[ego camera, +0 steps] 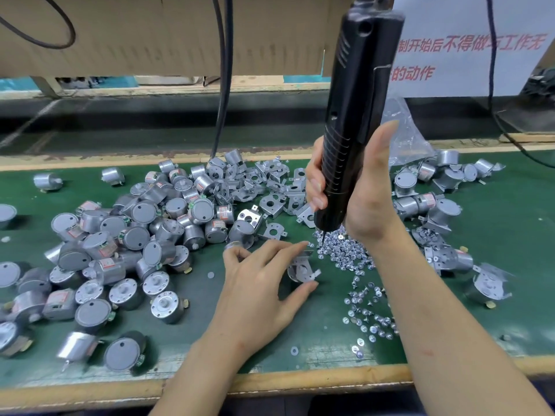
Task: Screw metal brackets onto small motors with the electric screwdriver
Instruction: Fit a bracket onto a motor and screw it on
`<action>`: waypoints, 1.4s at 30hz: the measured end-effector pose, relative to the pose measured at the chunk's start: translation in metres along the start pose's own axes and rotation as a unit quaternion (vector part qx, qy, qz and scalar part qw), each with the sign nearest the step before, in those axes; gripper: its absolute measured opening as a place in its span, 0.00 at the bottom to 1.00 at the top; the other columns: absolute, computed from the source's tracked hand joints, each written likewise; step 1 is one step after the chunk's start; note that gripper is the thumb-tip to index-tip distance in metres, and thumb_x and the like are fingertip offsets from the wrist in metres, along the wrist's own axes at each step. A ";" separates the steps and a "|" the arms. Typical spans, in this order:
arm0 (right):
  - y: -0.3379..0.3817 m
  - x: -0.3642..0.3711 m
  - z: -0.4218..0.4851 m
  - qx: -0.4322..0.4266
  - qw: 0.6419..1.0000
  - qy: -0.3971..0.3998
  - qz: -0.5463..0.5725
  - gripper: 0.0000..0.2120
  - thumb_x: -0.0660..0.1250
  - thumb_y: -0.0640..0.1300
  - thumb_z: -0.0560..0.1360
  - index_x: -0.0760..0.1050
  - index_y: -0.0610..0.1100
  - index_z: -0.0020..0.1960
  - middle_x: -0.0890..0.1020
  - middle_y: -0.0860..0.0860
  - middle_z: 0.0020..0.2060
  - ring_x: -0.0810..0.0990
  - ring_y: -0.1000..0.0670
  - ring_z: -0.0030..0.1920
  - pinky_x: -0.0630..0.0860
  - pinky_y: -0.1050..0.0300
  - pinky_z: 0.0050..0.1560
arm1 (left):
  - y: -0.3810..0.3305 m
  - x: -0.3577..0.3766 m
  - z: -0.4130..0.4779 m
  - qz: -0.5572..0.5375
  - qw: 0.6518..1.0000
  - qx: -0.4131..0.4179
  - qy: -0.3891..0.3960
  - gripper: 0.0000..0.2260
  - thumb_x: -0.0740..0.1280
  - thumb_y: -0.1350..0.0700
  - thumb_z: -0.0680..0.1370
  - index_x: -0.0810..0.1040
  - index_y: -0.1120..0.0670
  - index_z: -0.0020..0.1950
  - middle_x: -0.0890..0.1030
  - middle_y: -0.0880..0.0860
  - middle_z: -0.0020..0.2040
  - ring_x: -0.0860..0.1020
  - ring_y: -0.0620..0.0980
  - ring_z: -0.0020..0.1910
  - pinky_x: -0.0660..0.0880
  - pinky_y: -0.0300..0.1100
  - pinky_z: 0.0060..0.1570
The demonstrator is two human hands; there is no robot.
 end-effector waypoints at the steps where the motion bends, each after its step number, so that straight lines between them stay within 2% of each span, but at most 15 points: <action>1: 0.002 0.001 0.000 -0.005 1.000 0.002 0.004 0.37 0.60 0.80 0.64 0.73 0.44 0.40 0.73 0.49 0.27 0.70 0.51 0.23 0.70 0.58 0.28 | 0.000 0.000 0.000 -0.004 1.000 -0.005 0.002 0.21 0.67 0.40 0.75 0.77 0.47 0.65 0.79 0.42 0.56 0.70 0.41 0.47 0.62 0.48 0.53; 6: 0.004 0.010 -0.004 -0.016 0.999 0.013 0.049 0.37 0.61 0.80 0.61 0.72 0.44 0.39 0.71 0.50 0.25 0.69 0.51 0.21 0.69 0.61 0.26 | 0.007 -0.001 -0.004 -0.023 0.999 -0.036 0.011 0.18 0.71 0.41 0.73 0.75 0.44 0.61 0.80 0.38 0.51 0.76 0.38 0.49 0.60 0.46 0.54; 12: -0.001 0.019 -0.006 -0.006 0.998 0.015 0.056 0.37 0.60 0.80 0.60 0.73 0.44 0.38 0.71 0.50 0.25 0.68 0.52 0.21 0.67 0.61 0.25 | 0.010 -0.003 -0.005 0.001 0.999 -0.044 0.012 0.17 0.68 0.37 0.72 0.76 0.42 0.58 0.80 0.35 0.50 0.75 0.39 0.50 0.60 0.47 0.51; 42: -0.012 0.026 -0.005 0.009 0.999 0.004 0.044 0.37 0.61 0.82 0.60 0.74 0.46 0.38 0.72 0.50 0.25 0.70 0.51 0.21 0.70 0.61 0.27 | 0.012 0.000 -0.002 -0.011 0.999 -0.046 -0.004 0.19 0.69 0.36 0.72 0.78 0.45 0.56 0.80 0.39 0.47 0.74 0.40 0.47 0.61 0.47 0.52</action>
Point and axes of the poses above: each hand's wrist, its own z-axis towards the middle knuckle, its own x-axis out of the palm, y = z × x, the point moved 7 cm from there along z, towards the middle knuckle
